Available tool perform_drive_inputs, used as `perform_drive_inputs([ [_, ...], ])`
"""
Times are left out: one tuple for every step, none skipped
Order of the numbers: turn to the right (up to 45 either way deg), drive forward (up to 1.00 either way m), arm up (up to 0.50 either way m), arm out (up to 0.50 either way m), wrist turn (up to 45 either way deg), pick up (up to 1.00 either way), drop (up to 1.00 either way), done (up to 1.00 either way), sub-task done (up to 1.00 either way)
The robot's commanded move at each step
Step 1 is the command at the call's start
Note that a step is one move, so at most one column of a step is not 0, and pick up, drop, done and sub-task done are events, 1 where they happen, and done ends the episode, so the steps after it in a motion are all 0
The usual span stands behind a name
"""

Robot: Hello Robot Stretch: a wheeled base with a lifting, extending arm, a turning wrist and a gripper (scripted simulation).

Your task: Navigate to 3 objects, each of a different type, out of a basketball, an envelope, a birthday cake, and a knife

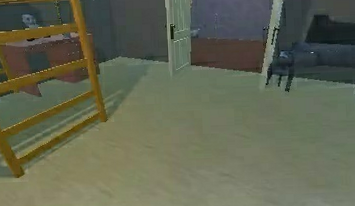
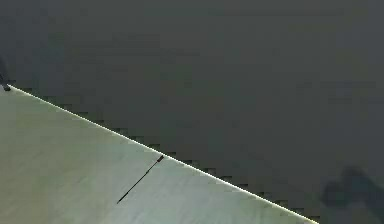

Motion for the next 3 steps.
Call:
perform_drive_inputs([
  [-45.0,0.00,0.00,0.00,0.0,0.00,0.00,0.00,0.00],
  [-15.0,0.00,0.00,0.00,0.0,0.00,0.00,0.00,0.00],
  [0.0,0.30,0.00,0.00,0.0,0.00,0.00,0.00,0.00],
])
